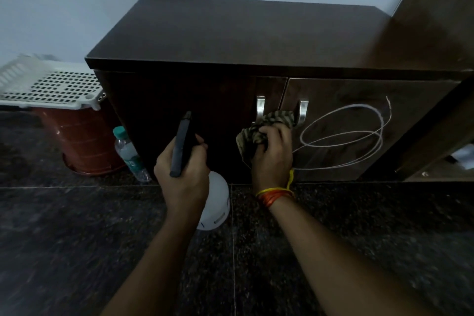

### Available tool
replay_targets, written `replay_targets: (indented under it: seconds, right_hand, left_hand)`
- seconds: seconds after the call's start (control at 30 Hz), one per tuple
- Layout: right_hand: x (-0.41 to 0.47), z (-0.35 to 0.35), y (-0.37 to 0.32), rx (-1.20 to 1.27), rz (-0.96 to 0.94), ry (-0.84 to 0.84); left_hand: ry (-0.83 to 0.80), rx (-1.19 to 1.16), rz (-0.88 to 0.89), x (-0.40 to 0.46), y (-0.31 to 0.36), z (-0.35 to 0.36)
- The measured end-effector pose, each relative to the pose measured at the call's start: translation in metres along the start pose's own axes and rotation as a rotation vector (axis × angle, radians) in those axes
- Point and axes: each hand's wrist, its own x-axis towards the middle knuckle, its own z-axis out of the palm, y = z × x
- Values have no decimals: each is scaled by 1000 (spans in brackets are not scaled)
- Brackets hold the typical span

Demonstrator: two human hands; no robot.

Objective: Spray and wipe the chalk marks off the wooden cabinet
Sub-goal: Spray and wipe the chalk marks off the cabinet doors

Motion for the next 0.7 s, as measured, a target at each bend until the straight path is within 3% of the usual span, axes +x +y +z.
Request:
replay_targets:
  seconds: [0.57,0.7]
  right_hand:
    - [24,-26,-11,-41,-173,32]
    - [41,-35,-23,-13,-224,105]
  left_hand:
    - [-20,-41,-34,-11,-2,6]
    - [-27,-32,-23,-12,-1,8]
